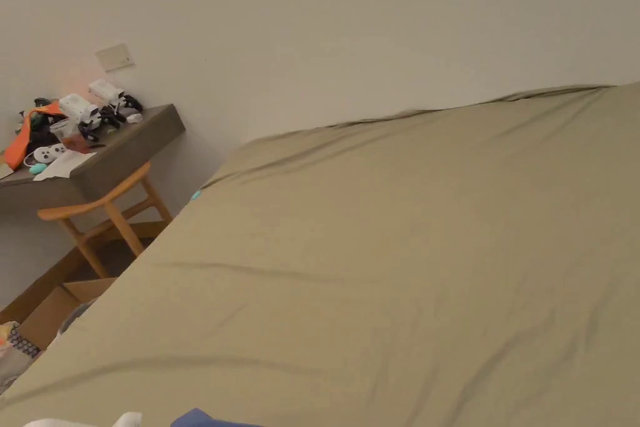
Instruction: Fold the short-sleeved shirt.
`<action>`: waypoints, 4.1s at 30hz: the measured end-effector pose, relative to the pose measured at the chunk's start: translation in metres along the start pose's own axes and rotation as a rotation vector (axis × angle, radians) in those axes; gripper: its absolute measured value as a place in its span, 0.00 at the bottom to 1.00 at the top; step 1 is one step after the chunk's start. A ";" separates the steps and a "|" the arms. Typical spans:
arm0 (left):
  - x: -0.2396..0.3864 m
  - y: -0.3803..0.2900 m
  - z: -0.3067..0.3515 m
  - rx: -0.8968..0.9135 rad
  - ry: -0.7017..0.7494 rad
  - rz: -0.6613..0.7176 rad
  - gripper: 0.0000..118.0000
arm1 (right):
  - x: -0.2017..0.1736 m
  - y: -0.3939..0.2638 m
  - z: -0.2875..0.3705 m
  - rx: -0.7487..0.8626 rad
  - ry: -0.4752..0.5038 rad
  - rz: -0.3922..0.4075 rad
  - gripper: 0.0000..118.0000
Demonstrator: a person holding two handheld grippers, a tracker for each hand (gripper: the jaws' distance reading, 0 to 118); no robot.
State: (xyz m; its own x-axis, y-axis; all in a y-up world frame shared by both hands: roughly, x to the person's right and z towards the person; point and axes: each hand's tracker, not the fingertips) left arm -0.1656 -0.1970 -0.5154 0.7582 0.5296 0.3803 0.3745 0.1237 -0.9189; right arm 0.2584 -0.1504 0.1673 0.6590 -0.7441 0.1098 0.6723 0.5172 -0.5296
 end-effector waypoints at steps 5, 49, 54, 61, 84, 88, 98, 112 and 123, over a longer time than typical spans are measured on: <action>-0.042 0.004 -0.023 0.082 0.184 0.160 1.00 | 0.008 -0.011 -0.003 -0.045 -0.074 -0.070 0.04; 0.475 -0.154 0.059 1.148 0.164 -0.631 0.10 | -0.145 0.202 0.030 0.765 -0.939 0.399 0.06; 0.476 -0.152 0.058 1.119 0.119 -0.641 0.10 | -0.151 0.205 0.024 0.770 -0.950 0.418 0.06; 0.476 -0.153 0.062 1.107 0.105 -0.655 0.10 | -0.155 0.205 0.022 0.779 -0.958 0.428 0.06; 0.475 -0.157 0.072 1.096 0.102 -0.663 1.00 | -0.163 0.209 0.022 0.769 -0.941 0.408 1.00; 0.476 -0.158 0.073 1.081 0.109 -0.675 1.00 | -0.164 0.206 0.020 0.757 -0.922 0.425 1.00; 0.478 -0.160 0.078 1.100 0.097 -0.663 1.00 | -0.173 0.202 0.014 0.801 -0.985 0.428 1.00; 0.478 -0.160 0.076 1.058 0.021 -0.663 1.00 | -0.175 0.212 0.017 0.788 -0.918 0.390 1.00; 0.481 -0.160 0.075 1.065 0.053 -0.678 1.00 | -0.176 0.217 0.008 0.771 -0.942 0.413 1.00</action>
State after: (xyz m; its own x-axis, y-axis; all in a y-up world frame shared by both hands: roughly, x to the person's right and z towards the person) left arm 0.0993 0.1011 -0.1934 0.6121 0.0642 0.7882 0.0997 0.9825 -0.1575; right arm 0.2910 0.0958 0.0402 0.6344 -0.0497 0.7714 0.1744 0.9814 -0.0801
